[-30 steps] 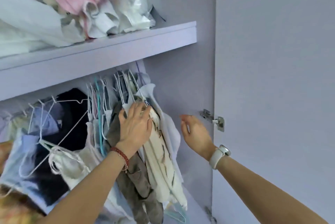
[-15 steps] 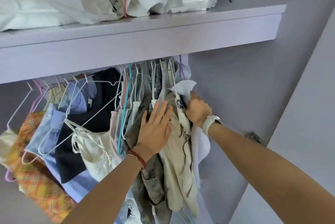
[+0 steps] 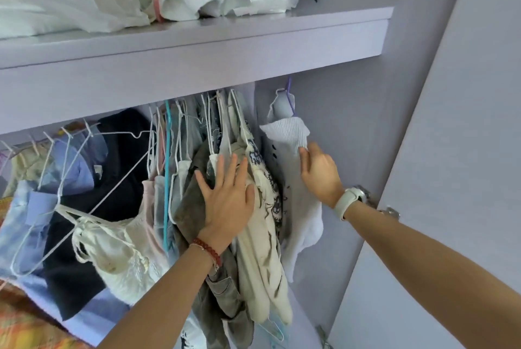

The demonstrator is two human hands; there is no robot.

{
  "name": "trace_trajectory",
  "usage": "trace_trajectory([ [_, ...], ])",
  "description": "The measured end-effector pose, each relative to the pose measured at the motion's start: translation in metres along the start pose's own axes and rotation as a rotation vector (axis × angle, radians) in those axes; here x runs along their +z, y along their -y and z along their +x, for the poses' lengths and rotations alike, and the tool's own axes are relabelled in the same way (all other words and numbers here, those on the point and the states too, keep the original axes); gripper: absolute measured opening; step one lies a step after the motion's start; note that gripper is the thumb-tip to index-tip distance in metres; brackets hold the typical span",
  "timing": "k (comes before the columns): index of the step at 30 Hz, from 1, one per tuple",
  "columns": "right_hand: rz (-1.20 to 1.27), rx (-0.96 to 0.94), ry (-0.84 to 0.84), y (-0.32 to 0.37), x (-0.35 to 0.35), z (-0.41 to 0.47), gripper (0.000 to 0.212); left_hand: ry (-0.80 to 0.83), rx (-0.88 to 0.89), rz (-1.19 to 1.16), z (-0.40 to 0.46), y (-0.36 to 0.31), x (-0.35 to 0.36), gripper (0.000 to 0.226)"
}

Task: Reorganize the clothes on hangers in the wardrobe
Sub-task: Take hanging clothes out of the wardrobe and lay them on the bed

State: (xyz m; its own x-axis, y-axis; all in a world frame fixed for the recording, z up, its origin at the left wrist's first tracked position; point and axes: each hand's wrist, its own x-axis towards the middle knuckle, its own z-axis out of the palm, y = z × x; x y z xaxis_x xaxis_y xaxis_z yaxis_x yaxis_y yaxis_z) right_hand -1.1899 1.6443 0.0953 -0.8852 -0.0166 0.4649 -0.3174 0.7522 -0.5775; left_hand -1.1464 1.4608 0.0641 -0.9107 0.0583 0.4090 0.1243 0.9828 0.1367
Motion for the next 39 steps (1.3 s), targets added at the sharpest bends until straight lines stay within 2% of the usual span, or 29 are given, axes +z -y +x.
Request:
trace_trajectory([
  [4,-0.157,-0.042,0.004,-0.023,-0.029,-0.054,0.026,-0.157,0.135,-0.252,0.009,-0.029,-0.017,0.049],
  [6,-0.276,-0.094,-0.061,-0.032,-0.047,-0.094,0.029,-0.195,0.216,-0.394,0.012,-0.044,-0.022,0.048],
  [9,-0.421,-0.187,-0.166,-0.043,-0.08,-0.159,0.041,-0.126,0.334,-0.417,0.007,-0.069,-0.016,0.05],
  [13,-0.549,-0.135,-0.171,-0.069,-0.129,-0.247,0.057,0.034,0.572,-0.35,-0.021,-0.11,0.004,0.041],
  [16,-0.651,-0.005,-0.119,-0.074,-0.167,-0.32,0.053,0.128,0.771,-0.515,-0.065,-0.148,0.015,0.026],
  [19,-0.612,0.263,-0.114,-0.063,-0.195,-0.394,0.035,0.309,0.892,-0.706,-0.127,-0.189,0.02,0.019],
  [24,-0.594,0.589,-0.224,-0.028,-0.219,-0.501,0.046,0.464,1.137,-0.915,-0.224,-0.269,0.013,0.008],
  [26,-0.632,0.672,-0.298,-0.014,-0.228,-0.534,0.044,0.521,1.172,-0.904,-0.252,-0.297,0.008,0.01],
  [31,-0.683,0.876,-0.656,0.005,-0.254,-0.607,0.013,0.662,1.339,-0.976,-0.321,-0.367,-0.019,0.012],
  [39,-0.582,1.166,-1.15,0.009,-0.326,-0.755,0.011,0.732,1.532,-1.043,-0.476,-0.518,-0.071,0.014],
])
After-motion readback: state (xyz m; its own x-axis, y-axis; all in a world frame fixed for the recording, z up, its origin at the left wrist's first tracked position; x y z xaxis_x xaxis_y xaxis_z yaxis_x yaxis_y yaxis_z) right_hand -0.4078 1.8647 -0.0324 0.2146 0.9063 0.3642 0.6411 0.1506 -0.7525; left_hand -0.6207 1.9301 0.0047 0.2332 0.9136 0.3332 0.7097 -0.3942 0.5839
